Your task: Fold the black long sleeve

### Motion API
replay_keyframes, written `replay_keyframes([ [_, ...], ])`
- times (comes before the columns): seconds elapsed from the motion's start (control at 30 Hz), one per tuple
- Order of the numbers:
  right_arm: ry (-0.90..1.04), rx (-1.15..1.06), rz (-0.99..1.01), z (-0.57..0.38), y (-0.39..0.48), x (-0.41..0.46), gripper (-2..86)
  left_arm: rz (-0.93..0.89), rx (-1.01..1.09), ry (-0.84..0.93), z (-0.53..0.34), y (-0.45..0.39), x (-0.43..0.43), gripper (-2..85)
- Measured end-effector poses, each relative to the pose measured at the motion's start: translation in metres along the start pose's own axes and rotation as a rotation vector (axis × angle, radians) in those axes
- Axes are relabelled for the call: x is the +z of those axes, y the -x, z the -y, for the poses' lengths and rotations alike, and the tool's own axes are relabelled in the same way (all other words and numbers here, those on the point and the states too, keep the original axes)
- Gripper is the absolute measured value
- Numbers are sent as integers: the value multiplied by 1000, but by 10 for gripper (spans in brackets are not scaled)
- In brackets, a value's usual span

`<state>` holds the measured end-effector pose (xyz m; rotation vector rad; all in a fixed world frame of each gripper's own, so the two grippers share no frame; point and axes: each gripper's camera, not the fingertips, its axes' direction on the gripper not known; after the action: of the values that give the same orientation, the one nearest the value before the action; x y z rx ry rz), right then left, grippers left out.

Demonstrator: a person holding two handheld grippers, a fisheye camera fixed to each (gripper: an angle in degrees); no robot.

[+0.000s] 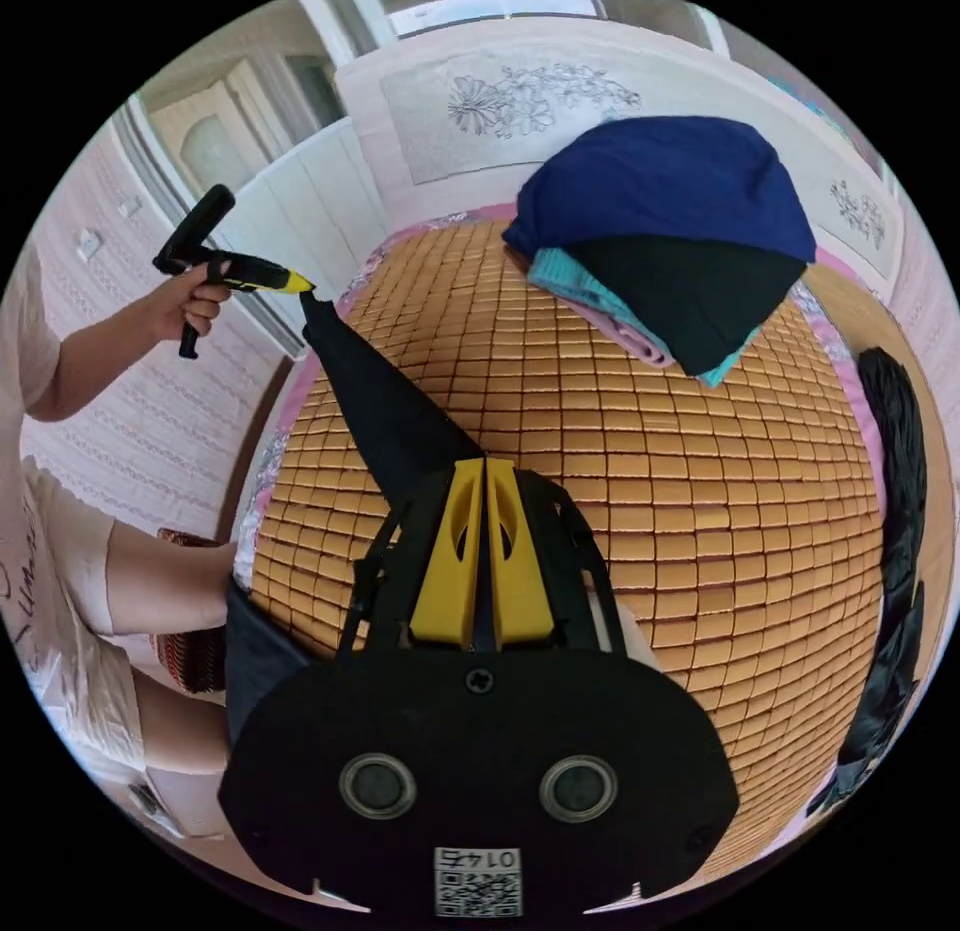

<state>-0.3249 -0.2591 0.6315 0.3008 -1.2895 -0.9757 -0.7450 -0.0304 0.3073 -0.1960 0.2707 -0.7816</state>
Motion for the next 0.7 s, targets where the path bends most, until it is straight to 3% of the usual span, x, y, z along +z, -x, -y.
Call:
replay_keyframes([
  [0.1,121,95,-105,19,-13,32,12,135,35,36,13,-1,26,41],
  [0.27,119,97,-153,38,-3,33,34,377,167,166,-2,-19,83,61],
  [0.4,87,118,-214,45,1,10,48,433,237,205,-4,-27,114,67],
  [0.53,55,253,-302,24,-24,-35,50,453,299,250,-5,-41,116,2],
  [0.7,193,459,-277,-22,-75,-58,93,453,282,259,-5,-44,116,-9],
])
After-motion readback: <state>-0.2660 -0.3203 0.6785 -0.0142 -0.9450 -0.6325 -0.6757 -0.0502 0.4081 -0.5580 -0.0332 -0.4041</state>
